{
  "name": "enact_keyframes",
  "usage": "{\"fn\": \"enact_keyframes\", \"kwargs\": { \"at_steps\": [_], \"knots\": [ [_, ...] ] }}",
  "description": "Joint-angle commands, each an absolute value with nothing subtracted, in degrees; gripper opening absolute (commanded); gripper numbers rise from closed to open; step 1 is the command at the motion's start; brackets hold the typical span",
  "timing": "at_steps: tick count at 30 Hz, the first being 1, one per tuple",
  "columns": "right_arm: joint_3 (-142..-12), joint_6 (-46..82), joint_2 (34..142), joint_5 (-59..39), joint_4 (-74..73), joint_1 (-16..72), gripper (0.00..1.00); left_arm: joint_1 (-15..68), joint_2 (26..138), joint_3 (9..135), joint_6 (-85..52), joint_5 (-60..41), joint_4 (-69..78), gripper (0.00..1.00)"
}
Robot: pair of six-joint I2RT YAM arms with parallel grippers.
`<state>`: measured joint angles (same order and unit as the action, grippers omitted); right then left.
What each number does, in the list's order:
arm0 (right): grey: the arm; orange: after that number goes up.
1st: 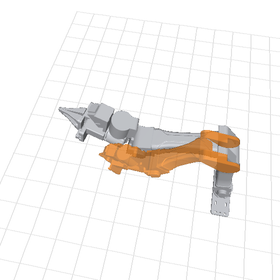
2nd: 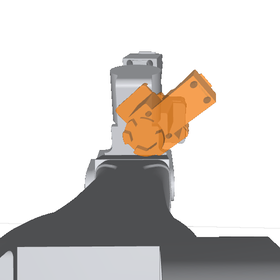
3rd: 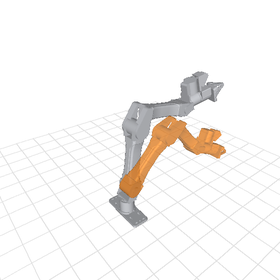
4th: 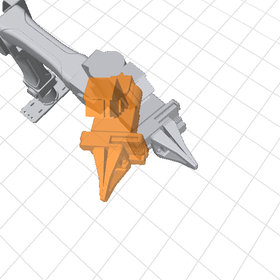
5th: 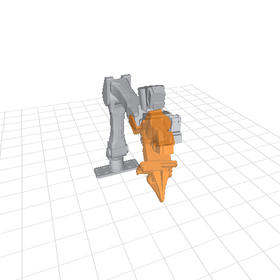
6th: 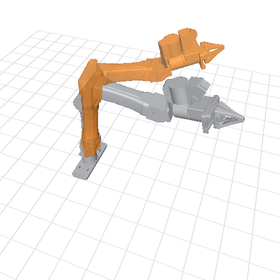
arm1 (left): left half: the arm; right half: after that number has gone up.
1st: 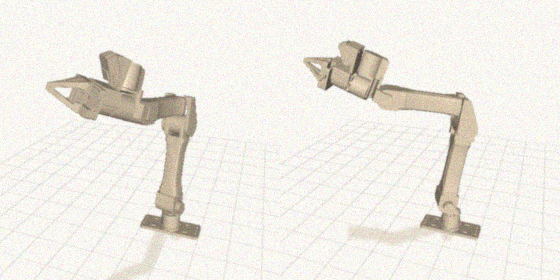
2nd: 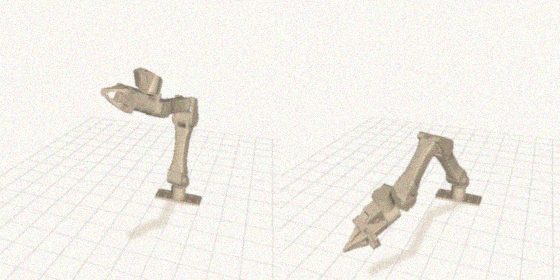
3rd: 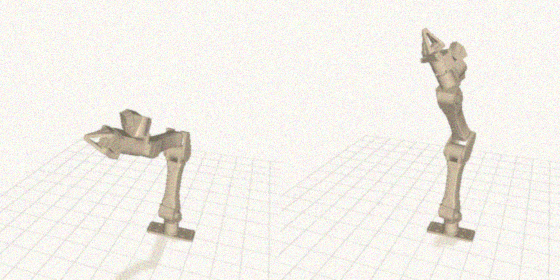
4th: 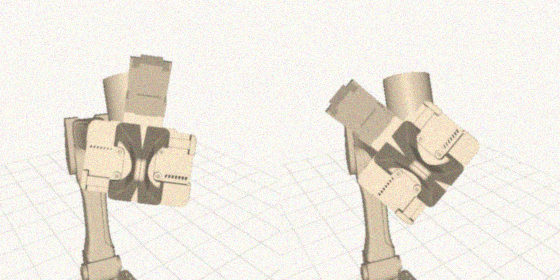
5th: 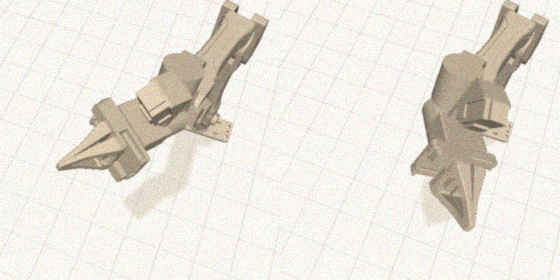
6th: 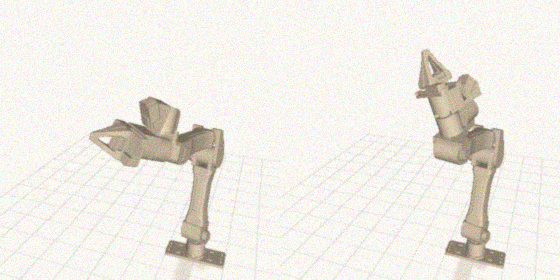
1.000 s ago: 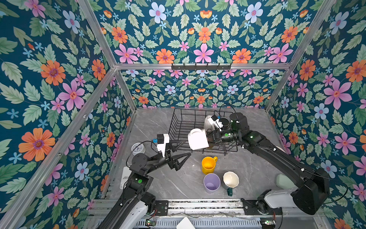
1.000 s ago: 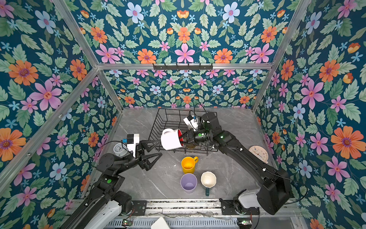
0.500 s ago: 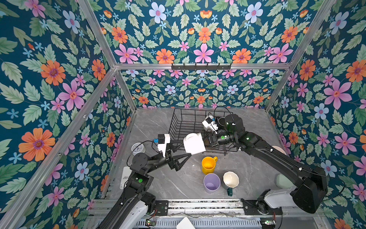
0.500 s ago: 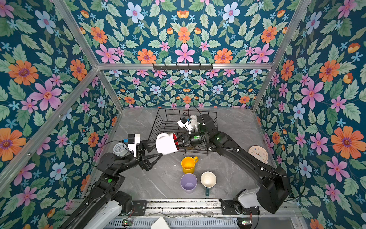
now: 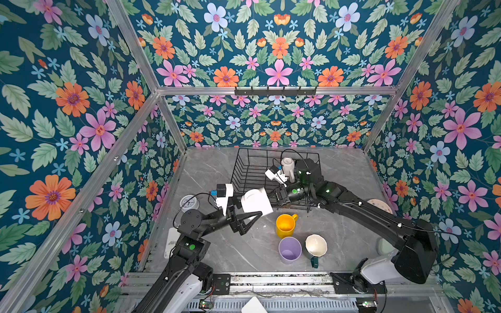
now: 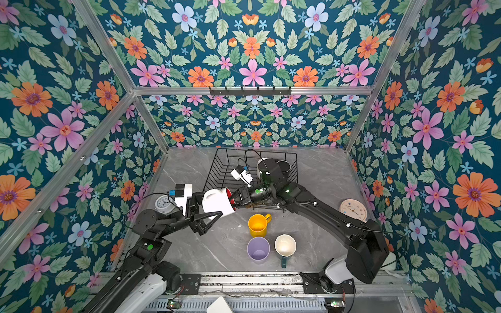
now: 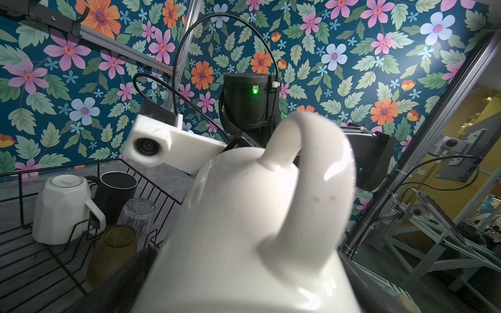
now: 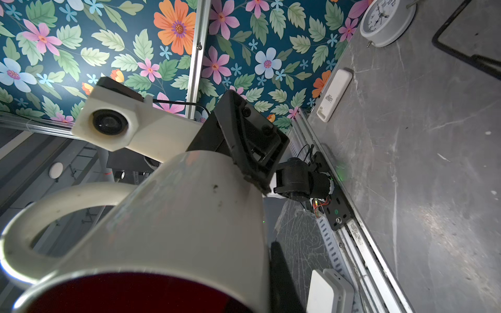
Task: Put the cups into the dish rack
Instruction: 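Close the left gripper on the mug's base while the right holds its rim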
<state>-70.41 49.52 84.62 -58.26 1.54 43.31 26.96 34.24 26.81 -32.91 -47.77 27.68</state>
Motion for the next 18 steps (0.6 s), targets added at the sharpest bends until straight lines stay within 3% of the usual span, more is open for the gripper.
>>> {"fn": "enact_keyframes", "kwargs": {
  "at_steps": [1, 18],
  "knots": [
    [-71.0, 52.3, 85.5, -60.5, -5.7, 44.2, 0.00, 26.9, 34.2, 27.1, -33.0, -48.1, 30.1, 1.00],
    [-70.4, 56.2, 87.4, -61.4, -11.1, 45.8, 0.00, 26.9, 34.8, 26.8, -34.0, -49.4, 32.2, 0.94]
  ]
}}
